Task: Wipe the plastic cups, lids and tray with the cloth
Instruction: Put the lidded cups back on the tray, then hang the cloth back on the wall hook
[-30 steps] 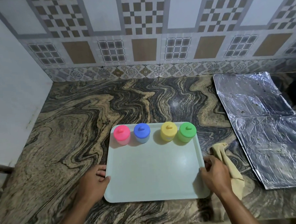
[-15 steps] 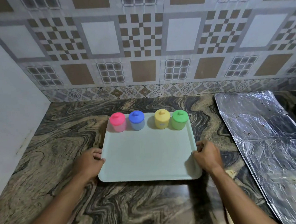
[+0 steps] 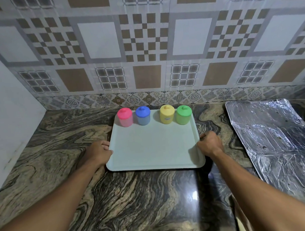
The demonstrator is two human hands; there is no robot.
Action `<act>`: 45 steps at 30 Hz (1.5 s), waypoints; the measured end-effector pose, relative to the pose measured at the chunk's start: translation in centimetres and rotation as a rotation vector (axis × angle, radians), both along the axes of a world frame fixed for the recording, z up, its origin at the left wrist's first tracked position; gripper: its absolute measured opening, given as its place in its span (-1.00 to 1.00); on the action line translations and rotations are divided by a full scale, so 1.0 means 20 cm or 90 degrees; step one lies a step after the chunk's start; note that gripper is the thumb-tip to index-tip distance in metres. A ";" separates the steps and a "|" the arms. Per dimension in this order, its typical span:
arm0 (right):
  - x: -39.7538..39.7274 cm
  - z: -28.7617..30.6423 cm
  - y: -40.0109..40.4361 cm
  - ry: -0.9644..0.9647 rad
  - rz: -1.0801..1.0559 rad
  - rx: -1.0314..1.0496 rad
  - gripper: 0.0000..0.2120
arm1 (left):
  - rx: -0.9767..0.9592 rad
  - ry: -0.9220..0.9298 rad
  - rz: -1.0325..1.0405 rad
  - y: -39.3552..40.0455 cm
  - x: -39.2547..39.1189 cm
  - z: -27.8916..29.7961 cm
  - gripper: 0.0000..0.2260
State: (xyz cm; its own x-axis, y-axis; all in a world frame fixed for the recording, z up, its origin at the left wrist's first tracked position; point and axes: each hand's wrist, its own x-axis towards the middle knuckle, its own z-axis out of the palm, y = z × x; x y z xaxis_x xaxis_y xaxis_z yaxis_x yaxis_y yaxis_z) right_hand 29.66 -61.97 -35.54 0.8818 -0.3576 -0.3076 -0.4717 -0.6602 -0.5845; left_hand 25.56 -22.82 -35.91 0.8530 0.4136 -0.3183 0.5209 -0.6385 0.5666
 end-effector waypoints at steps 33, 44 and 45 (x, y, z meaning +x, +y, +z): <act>-1.28 0.04 -0.47 -0.166 -0.071 0.026 -0.75 | -0.283 0.092 -0.409 -1.74 -0.54 0.01 -0.85; -1.31 0.36 -0.59 -0.187 -0.068 0.300 -0.77 | -0.367 -0.093 -0.487 -1.36 -0.60 0.35 -0.92; -1.29 0.42 -0.58 -0.187 -0.039 0.292 -0.82 | -0.333 -0.123 -0.510 -1.30 -0.60 0.40 -0.93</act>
